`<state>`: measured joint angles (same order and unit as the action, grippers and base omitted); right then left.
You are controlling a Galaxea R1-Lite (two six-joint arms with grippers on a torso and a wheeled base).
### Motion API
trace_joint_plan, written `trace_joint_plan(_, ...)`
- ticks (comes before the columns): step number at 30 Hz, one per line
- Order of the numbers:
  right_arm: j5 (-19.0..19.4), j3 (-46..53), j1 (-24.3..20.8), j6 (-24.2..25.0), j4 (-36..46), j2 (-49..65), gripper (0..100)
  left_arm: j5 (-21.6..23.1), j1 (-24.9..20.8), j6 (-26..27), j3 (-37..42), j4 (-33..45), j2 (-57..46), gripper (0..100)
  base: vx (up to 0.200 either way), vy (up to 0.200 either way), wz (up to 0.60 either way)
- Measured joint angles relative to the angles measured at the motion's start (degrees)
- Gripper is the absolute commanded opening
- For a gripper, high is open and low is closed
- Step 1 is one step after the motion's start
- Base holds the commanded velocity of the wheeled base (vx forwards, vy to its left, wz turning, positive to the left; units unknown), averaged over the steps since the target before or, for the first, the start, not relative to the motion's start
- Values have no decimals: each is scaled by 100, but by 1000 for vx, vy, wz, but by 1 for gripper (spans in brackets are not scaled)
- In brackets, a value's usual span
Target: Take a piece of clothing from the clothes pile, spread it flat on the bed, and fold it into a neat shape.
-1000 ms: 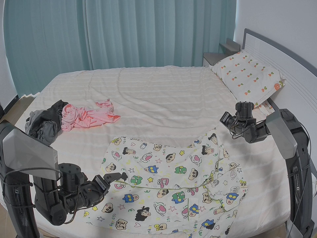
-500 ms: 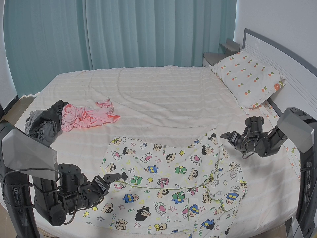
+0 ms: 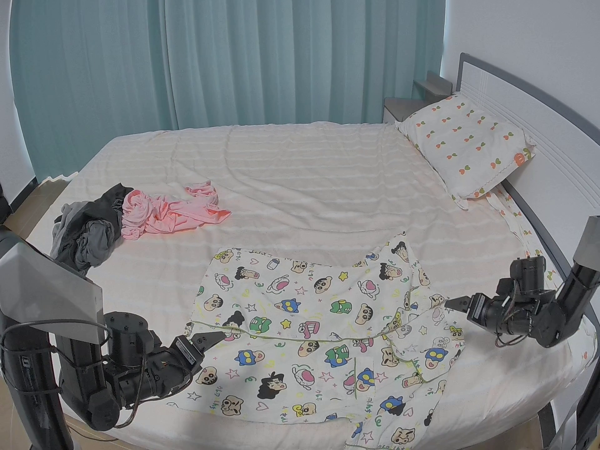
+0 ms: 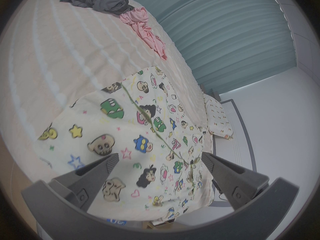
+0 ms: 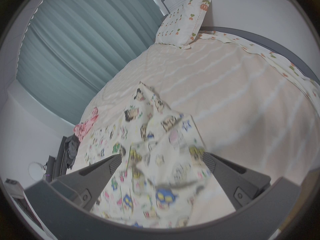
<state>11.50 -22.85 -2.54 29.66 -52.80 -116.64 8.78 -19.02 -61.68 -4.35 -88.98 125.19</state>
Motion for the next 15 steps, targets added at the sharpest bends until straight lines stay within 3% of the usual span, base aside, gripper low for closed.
trace_joint_plan(6,405,796,-5,-216,-163,388,100,-9,83,11,85,0,-126,100,-200,0,0)
trace_joint_plan(15,453,1050,-322,-334,-558,66,100,-11,301,35,108,0,-233,100,0,0,0)
